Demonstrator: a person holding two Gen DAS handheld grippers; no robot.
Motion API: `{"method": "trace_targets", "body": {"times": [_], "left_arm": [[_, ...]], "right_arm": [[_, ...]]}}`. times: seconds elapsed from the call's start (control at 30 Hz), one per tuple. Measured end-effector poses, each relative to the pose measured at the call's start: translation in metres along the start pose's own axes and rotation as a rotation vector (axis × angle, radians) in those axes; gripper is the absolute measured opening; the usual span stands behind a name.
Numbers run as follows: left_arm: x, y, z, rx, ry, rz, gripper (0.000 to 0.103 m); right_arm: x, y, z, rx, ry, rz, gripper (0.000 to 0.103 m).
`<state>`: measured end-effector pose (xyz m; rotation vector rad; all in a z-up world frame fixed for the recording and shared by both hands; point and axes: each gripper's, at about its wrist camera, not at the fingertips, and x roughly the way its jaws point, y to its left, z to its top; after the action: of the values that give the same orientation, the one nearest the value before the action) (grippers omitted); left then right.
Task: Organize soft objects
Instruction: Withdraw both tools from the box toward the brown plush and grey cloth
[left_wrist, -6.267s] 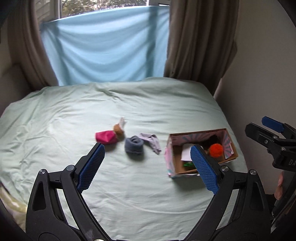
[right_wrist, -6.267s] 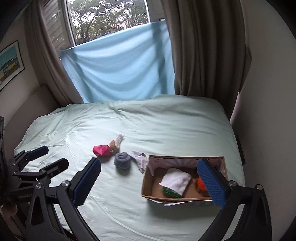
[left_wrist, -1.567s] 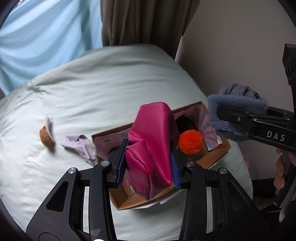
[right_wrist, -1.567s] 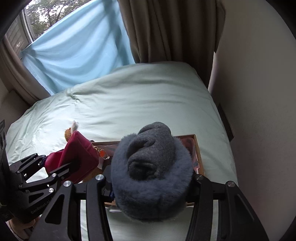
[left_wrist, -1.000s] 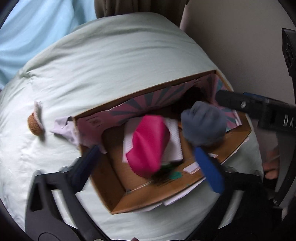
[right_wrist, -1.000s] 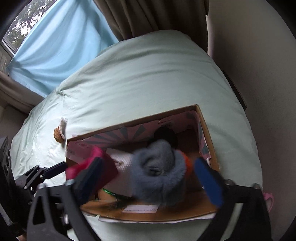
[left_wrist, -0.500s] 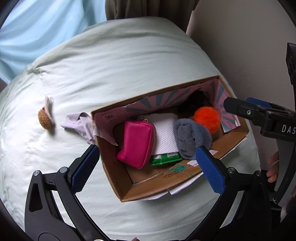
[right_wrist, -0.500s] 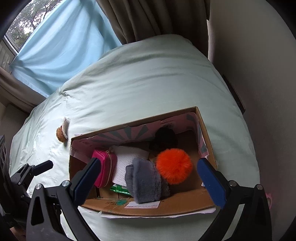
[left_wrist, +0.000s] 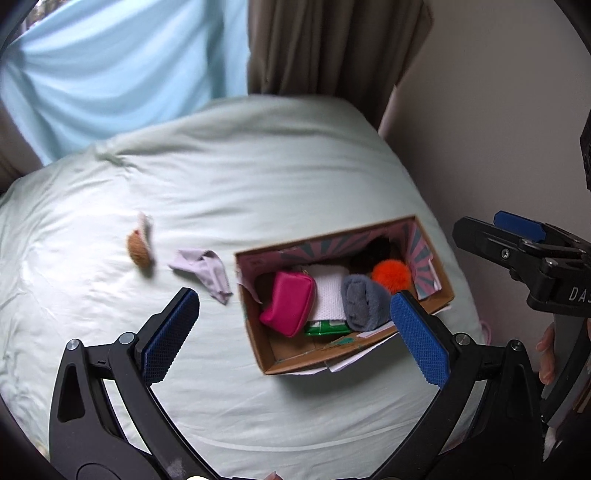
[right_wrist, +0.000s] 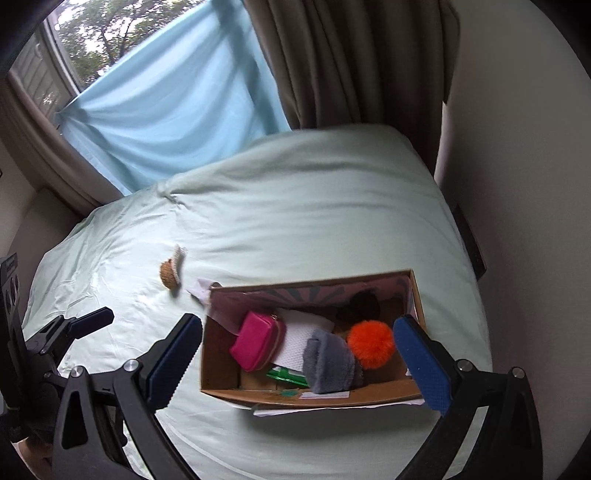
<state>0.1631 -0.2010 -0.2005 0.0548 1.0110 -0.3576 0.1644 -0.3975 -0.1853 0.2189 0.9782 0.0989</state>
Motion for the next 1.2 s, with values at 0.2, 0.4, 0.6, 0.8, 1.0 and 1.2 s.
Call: {"method": "trace_targets", "body": {"times": [0.2,0.4,0.6,0.8,1.0,1.2], "left_arm": [[-0.057,0.028,0.000,-0.035,-0.089,0.039,0.103],[-0.112,0.069,-0.012,-0.080,-0.169,0.061,0.103],[-0.152,0.119,-0.038,-0.098,-0.210,0.094,0.103],[-0.173,0.171,-0.063,-0.103,-0.220,0.103,0.103],[-0.174,0.214,-0.066,-0.075,-0.231,0.073,0.103],[-0.154,0.254,-0.058,-0.010,-0.224,0.021,0.103]], "right_arm": [[-0.043,0.040,0.013,-0.050,-0.072,-0.002,0.103],[-0.074,0.085,0.010,-0.083,-0.119,-0.010,0.103],[-0.088,0.138,-0.009,-0.134,-0.136,-0.050,0.103],[-0.097,0.182,-0.034,-0.160,-0.180,-0.064,0.103],[-0.086,0.217,-0.042,-0.116,-0.195,-0.062,0.103],[-0.063,0.250,-0.048,-0.051,-0.235,-0.065,0.103]]}}
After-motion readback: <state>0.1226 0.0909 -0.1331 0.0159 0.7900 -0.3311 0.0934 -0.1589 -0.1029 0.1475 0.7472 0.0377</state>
